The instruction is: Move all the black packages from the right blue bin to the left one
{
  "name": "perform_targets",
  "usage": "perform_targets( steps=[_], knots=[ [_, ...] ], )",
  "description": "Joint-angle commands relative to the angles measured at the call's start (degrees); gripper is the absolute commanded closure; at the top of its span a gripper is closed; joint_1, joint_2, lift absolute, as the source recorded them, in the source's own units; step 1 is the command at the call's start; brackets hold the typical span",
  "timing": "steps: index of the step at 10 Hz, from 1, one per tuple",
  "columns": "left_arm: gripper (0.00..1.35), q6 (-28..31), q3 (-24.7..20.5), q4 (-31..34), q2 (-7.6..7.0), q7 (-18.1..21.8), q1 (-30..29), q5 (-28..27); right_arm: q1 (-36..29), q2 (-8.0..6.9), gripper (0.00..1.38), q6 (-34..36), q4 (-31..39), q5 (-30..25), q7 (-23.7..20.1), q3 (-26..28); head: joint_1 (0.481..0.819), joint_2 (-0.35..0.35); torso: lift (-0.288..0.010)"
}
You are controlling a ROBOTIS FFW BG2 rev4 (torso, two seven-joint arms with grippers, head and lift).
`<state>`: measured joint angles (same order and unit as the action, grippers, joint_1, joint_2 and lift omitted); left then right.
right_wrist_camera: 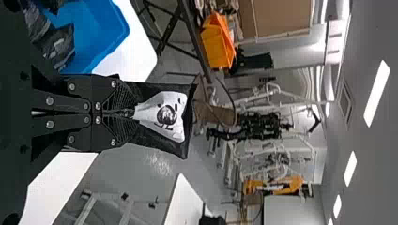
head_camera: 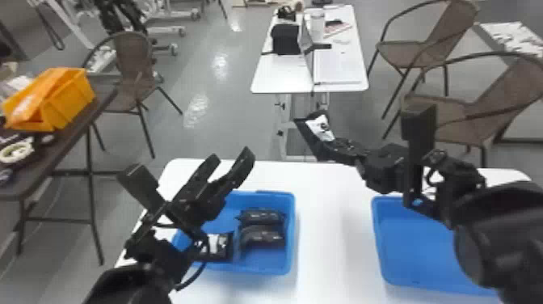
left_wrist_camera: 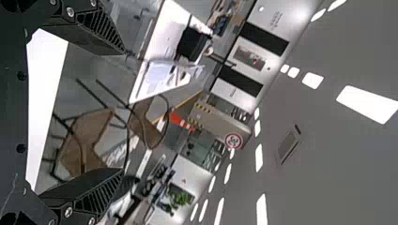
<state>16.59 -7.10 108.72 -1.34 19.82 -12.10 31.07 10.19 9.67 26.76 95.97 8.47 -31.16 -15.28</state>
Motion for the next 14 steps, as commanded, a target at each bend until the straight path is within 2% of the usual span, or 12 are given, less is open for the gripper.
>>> perform_targets(
  steps=[1, 2, 4, 6, 10, 11, 12, 13, 14],
  knots=[
    [0.14, 4.1, 0.7, 0.0, -0.77, 0.3, 2.9, 5.0, 3.1, 0.35, 1.28, -1.2, -3.1, 3.8, 0.0, -6.1, 0.695, 0.16, 0.0],
    [0.14, 4.2, 0.9, -0.1, -0.24, 0.3, 3.5, 5.0, 4.6, 0.35, 1.28, -1.8, -4.3, 5.8, 0.1, -8.9, 0.695, 0.181, 0.0],
    [0.15, 4.8, 1.5, -0.7, -0.33, 0.2, 3.6, 4.2, 6.8, 0.7, 1.28, -2.5, -5.1, 7.7, 0.6, -12.1, 0.694, 0.221, 0.0],
    [0.14, 5.5, 1.7, -1.6, -0.24, 0.2, 3.8, 4.2, 7.5, 0.7, 1.28, -2.5, -5.5, 8.8, 0.8, -12.9, 0.694, 0.234, 0.0],
    [0.15, 0.9, 5.3, -5.8, -0.07, -0.2, 5.2, 6.1, 8.4, 0.79, 1.28, -1.9, -6.9, 10.9, 1.4, -14.4, 0.695, 0.23, 0.0],
    [0.33, 0.4, 5.4, -6.0, -0.07, -0.1, 5.4, 5.6, 8.4, 0.79, 1.28, -1.9, -7.3, 11.3, 1.4, -14.6, 0.695, 0.224, 0.0],
    [1.06, 0.5, 5.3, -5.9, -0.15, -0.3, 5.3, 5.1, 8.4, 0.7, 1.28, -1.8, -7.4, 11.5, 1.4, -14.6, 0.695, 0.222, 0.0],
    [1.17, 3.1, 4.9, -6.0, -0.15, -0.6, 5.3, 7.7, 8.4, 0.7, 1.28, -1.8, -7.5, 11.5, 1.4, -14.6, 0.695, 0.223, 0.0],
    [1.21, 2.3, 5.2, -6.2, -0.15, -0.3, 5.2, 8.8, 8.4, 0.61, 1.28, -1.8, -7.6, 11.5, 1.4, -14.6, 0.695, 0.223, 0.0]
  ],
)
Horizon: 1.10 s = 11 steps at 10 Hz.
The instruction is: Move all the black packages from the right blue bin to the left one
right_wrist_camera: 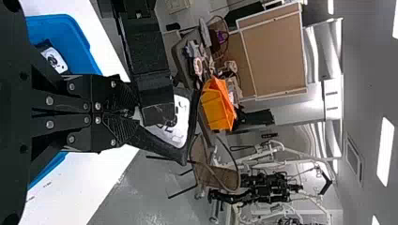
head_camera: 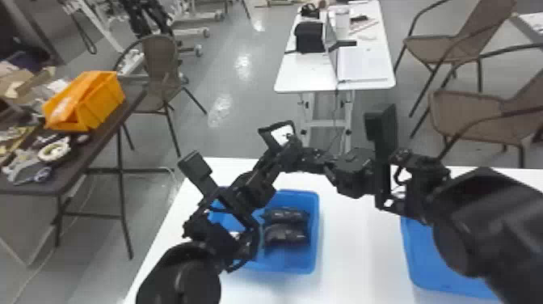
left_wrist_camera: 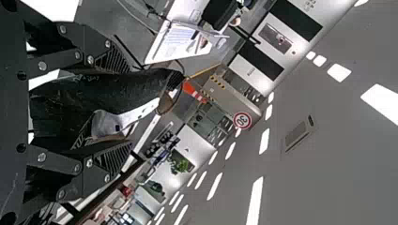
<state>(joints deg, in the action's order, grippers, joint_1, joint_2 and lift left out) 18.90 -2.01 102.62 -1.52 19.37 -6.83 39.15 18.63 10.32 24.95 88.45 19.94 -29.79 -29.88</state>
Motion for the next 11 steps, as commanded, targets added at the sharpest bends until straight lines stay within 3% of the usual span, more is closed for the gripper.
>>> perform_targets(
  steps=[1, 2, 3, 4, 5, 7, 8, 9, 11],
  knots=[
    [1.21, -2.7, 0.9, -0.9, 0.02, 0.3, -0.2, 2.1, -0.2, -0.22, 1.28, -0.1, -0.2, 0.0, 0.0, 0.0, 0.695, 0.221, 0.0],
    [1.21, -3.9, 1.0, -1.1, 0.02, 0.3, -0.3, 2.2, -0.3, -0.3, 1.27, -1.2, -0.9, 0.8, 0.0, 0.2, 0.695, 0.221, 0.0],
    [1.21, -5.8, 1.0, -1.1, 0.02, 0.3, -0.7, 1.6, -1.0, -0.92, 0.91, -5.3, -3.0, 2.3, -0.4, 1.0, 0.695, 0.221, 0.0],
    [1.21, -7.8, 0.2, -0.9, 0.55, 0.2, -1.1, -0.7, -3.2, -2.15, 0.24, -8.1, -2.2, -0.7, -1.3, 4.8, 0.695, 0.224, 0.0],
    [1.21, -10.3, -1.9, -0.8, 1.25, 0.2, -1.7, -6.7, -6.4, -3.47, 0.0, -9.9, 0.8, -4.9, -1.6, 10.0, 0.695, 0.224, 0.0],
    [1.21, -15.3, -6.5, -1.2, 1.67, 0.2, -3.9, -29.2, -13.4, -5.67, 0.25, -10.9, 5.0, -9.9, -1.4, 19.7, 0.682, 0.212, 0.0],
    [1.21, -16.2, -7.2, -2.0, 1.67, 0.4, -5.2, -37.1, -16.1, -5.49, 0.34, -11.1, 5.7, -9.6, -1.4, 22.2, 0.694, 0.206, 0.0],
    [1.21, -14.9, -7.3, -2.4, 1.67, 0.9, -6.4, -44.0, -18.1, -5.31, 0.4, -11.1, 6.4, -9.2, -1.1, 23.9, 0.695, 0.2, 0.0],
    [1.13, -21.7, -6.7, -8.6, 1.67, 1.5, -6.9, -48.6, -19.5, -4.7, 0.42, -11.1, 7.0, -9.7, -0.8, 25.2, 0.695, 0.171, 0.0]
  ],
)
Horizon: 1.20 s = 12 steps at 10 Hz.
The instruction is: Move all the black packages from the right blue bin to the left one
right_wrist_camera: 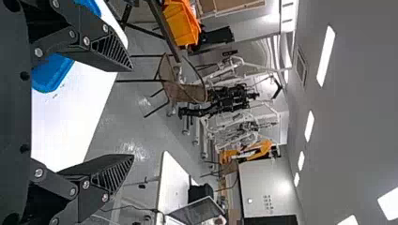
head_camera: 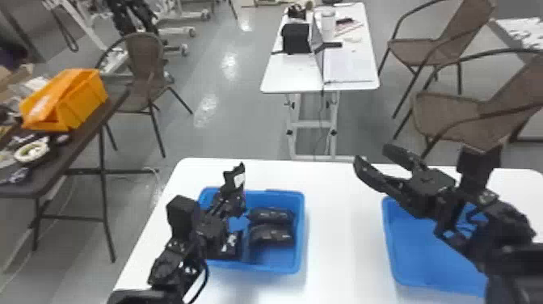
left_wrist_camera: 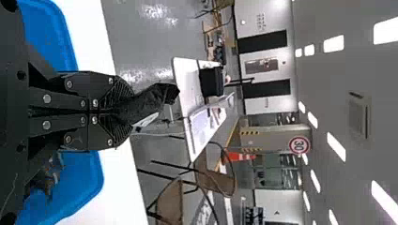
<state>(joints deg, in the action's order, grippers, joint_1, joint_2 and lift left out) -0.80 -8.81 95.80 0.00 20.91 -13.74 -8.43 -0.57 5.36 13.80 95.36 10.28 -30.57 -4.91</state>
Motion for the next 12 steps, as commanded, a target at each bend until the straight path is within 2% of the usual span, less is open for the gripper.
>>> perform_targets(
  steps=[1, 2, 3, 4, 6, 8, 9, 12],
  knots=[
    [0.59, -5.5, -0.6, -3.5, 0.15, 0.0, 0.2, -0.6, -0.3, 0.89, 0.42, 0.0, 0.2, -0.2, 0.0, 0.3, 0.695, 0.157, 0.0],
    [0.07, -7.6, -1.6, -3.6, 0.15, 0.0, -0.1, 0.0, -0.4, 1.06, 0.42, 0.0, 0.2, -0.4, 0.1, 0.3, 0.695, 0.15, 0.0],
    [0.04, -8.9, -1.7, -3.2, 0.15, 0.0, -0.6, 2.3, -1.4, 0.97, 0.42, -1.1, 0.6, -0.4, 1.1, 1.0, 0.695, 0.151, 0.0],
    [0.17, -9.7, -1.7, -1.9, 0.15, 0.0, -1.5, 6.3, -3.2, 0.97, 0.42, -2.3, 1.9, -0.3, 3.2, 1.8, 0.695, 0.152, 0.0],
    [0.22, -9.7, -3.1, 6.3, 0.15, -1.0, -5.8, 10.5, -7.2, 0.97, 0.42, -3.6, 4.7, 0.2, 5.5, 4.1, 0.695, 0.135, 0.0],
    [0.22, -12.7, -2.9, 12.0, 0.15, -6.6, -12.9, 16.9, -14.9, 0.89, 0.42, -8.6, 9.3, 0.4, 13.1, 5.1, 0.695, 0.133, 0.0],
    [0.22, -13.4, -2.7, 12.8, 0.15, -7.6, -15.5, 18.2, -19.2, 0.8, 0.42, -9.2, 11.6, 0.3, 14.6, 6.2, 0.695, 0.131, 0.0],
    [0.22, -11.3, -1.7, 14.1, 0.15, -8.3, -20.4, 14.6, -30.1, 0.27, 0.42, -9.8, 16.2, 0.3, 16.0, 7.2, 0.695, 0.118, 0.0]
  ],
)
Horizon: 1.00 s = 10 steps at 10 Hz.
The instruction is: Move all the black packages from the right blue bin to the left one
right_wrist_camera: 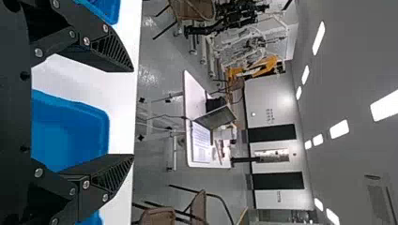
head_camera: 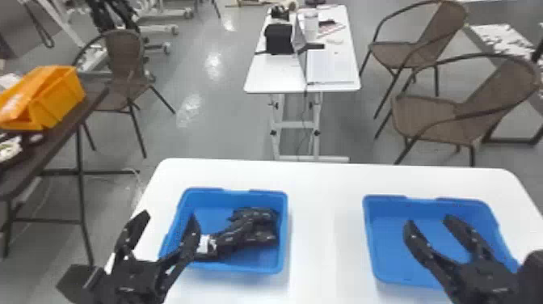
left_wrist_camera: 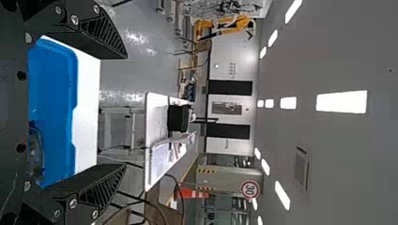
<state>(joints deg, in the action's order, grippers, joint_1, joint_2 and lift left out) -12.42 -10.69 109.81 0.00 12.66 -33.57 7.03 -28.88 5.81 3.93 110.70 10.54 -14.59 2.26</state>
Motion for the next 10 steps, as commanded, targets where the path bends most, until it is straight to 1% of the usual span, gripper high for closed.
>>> perform_targets(
  steps=[1, 2, 3, 5, 8, 10],
  knots=[
    [0.22, 0.6, 0.0, 0.7, 0.15, -0.3, -0.9, -2.5, -4.3, -0.89, 0.42, -0.9, 1.8, -0.5, 0.7, 0.2, 0.695, 0.111, 0.0],
    [0.22, 1.2, 0.7, 1.2, 0.15, -1.4, -1.2, -3.2, -6.1, -1.94, 0.42, -1.2, 2.2, -1.4, 1.0, 0.6, 0.695, 0.11, 0.0],
    [0.22, 1.1, 1.2, 1.1, 0.15, -2.0, -1.1, -3.0, -6.3, -2.73, 0.42, -1.3, 1.8, -1.7, 1.0, 0.6, 0.695, 0.11, 0.0],
    [0.22, 0.9, 2.4, 1.2, 0.15, -3.6, -1.1, -3.0, -5.6, -2.82, 0.42, -0.8, 2.5, -4.0, 0.7, 0.6, 0.695, 0.104, 0.0],
    [0.22, 0.8, 4.2, 1.2, 0.15, -6.1, -1.1, -1.3, -5.5, -3.0, 0.41, -0.8, 2.6, -4.2, 0.7, 0.6, 0.695, 0.095, 0.0],
    [0.22, 0.7, 4.5, 1.2, 0.15, -6.6, -1.1, -1.1, -5.5, -3.0, 0.42, -0.8, 2.6, -4.2, 0.7, 0.6, 0.695, 0.09, 0.0]
  ],
)
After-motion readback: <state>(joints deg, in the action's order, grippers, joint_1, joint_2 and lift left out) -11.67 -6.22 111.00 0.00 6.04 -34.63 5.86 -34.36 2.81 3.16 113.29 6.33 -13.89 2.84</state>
